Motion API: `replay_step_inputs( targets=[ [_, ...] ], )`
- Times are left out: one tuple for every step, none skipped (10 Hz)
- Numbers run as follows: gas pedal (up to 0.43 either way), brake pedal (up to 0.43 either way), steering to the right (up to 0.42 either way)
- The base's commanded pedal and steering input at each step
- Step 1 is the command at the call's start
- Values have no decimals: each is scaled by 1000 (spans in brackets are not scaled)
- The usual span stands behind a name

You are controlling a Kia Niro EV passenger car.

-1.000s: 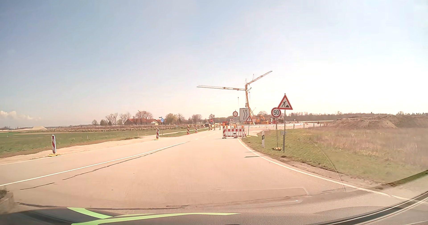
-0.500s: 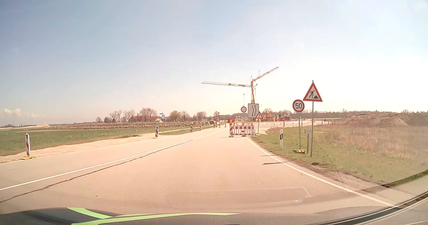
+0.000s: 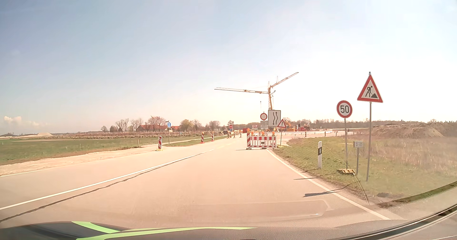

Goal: Follow the waypoints while adhering to traffic rules and regulations

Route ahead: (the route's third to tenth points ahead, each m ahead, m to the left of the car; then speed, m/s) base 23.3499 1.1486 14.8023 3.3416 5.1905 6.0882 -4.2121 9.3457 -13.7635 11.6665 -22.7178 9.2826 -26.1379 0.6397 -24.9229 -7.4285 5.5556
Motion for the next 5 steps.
replay_step_inputs(
  targets=[
    [0,0,4],
    [0,0,4],
    [0,18,4],
    [0,18,4],
    [0,0,4]
  ],
)
